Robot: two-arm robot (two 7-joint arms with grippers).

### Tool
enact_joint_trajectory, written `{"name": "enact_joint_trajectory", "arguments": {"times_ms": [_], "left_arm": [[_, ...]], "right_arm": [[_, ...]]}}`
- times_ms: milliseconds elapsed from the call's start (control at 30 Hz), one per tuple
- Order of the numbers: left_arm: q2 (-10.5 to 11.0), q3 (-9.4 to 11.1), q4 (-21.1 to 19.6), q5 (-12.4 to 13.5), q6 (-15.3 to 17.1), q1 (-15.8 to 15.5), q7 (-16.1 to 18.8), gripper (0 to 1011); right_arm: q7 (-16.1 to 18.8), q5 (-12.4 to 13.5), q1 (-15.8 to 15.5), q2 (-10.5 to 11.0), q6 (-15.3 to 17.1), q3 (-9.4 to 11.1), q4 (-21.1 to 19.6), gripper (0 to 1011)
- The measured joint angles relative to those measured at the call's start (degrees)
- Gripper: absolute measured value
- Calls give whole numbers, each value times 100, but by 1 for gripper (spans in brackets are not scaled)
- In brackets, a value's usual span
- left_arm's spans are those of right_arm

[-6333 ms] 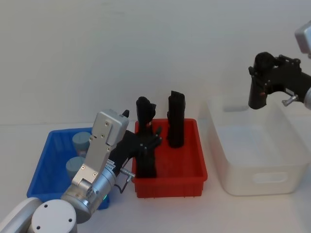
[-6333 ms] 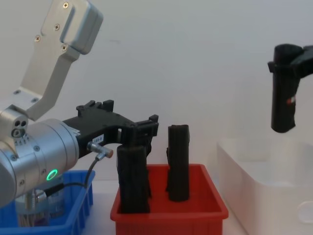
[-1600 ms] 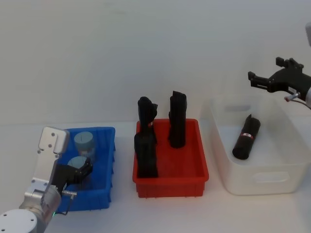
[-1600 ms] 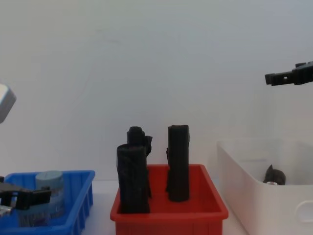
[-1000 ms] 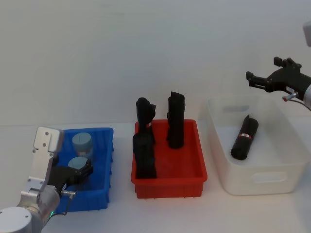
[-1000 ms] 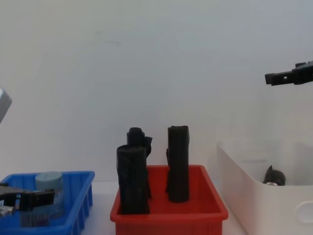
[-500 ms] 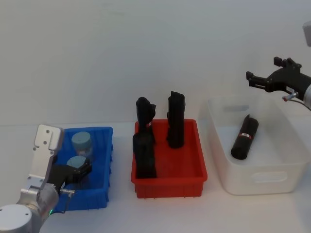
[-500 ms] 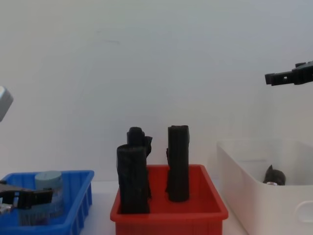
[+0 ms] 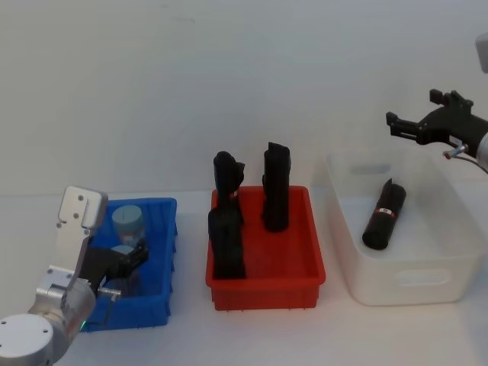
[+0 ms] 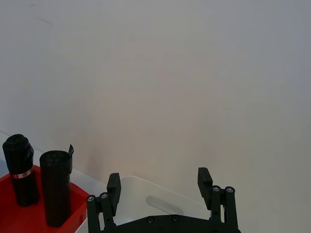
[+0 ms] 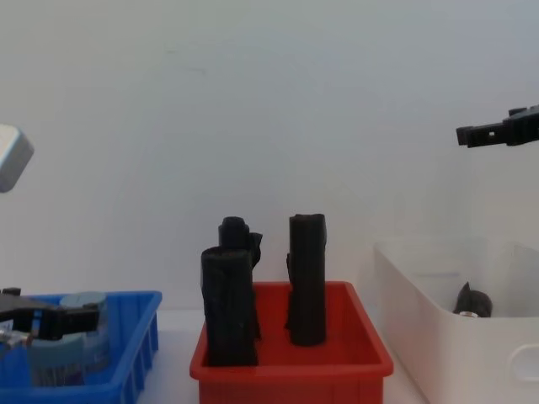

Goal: Pick the cotton swabs from the blue box and place them into the white box.

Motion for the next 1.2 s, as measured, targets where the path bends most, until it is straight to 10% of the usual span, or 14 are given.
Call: {"name": "enact_joint_trajectory", "arguments": {"times_ms": [1200], "left_arm": [[-98,-66,11,13,625,-92,-399,1003]], "right_arm": [[0,0,0,0,0,0,0,1002]]}}
